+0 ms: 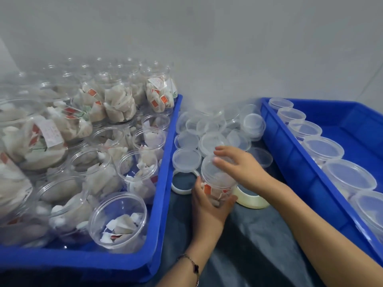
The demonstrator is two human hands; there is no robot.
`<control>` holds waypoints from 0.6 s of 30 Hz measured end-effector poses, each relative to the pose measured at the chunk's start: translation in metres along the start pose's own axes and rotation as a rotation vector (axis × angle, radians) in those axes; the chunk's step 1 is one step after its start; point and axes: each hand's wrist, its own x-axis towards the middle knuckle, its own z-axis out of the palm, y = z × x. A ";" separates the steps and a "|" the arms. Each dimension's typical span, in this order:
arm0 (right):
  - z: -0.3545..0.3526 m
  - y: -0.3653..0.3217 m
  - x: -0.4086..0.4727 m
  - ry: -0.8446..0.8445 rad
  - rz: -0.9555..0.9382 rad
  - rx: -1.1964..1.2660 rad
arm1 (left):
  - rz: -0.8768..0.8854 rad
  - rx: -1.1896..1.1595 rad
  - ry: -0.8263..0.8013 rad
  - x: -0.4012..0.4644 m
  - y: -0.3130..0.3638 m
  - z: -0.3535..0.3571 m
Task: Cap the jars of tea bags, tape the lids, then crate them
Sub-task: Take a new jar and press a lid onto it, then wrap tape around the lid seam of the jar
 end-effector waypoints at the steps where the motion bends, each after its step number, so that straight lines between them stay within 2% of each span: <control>1: 0.002 -0.005 -0.002 -0.065 -0.041 -0.136 | -0.010 -0.001 -0.003 0.002 -0.001 0.000; 4: 0.008 -0.015 -0.007 -0.166 -0.173 -0.470 | -0.045 0.027 -0.007 0.005 -0.002 0.002; 8: 0.015 -0.014 -0.010 -0.079 -0.193 -0.573 | -0.078 0.055 -0.017 0.005 -0.004 0.002; 12: 0.024 -0.015 -0.014 -0.028 -0.216 -0.717 | -0.022 0.107 -0.031 0.004 -0.002 0.000; 15: 0.030 -0.019 -0.015 -0.016 -0.100 -0.757 | 0.014 0.107 -0.019 0.003 -0.001 -0.001; 18: 0.046 -0.034 -0.012 0.051 0.131 -0.951 | 0.005 0.156 -0.029 0.001 0.000 -0.002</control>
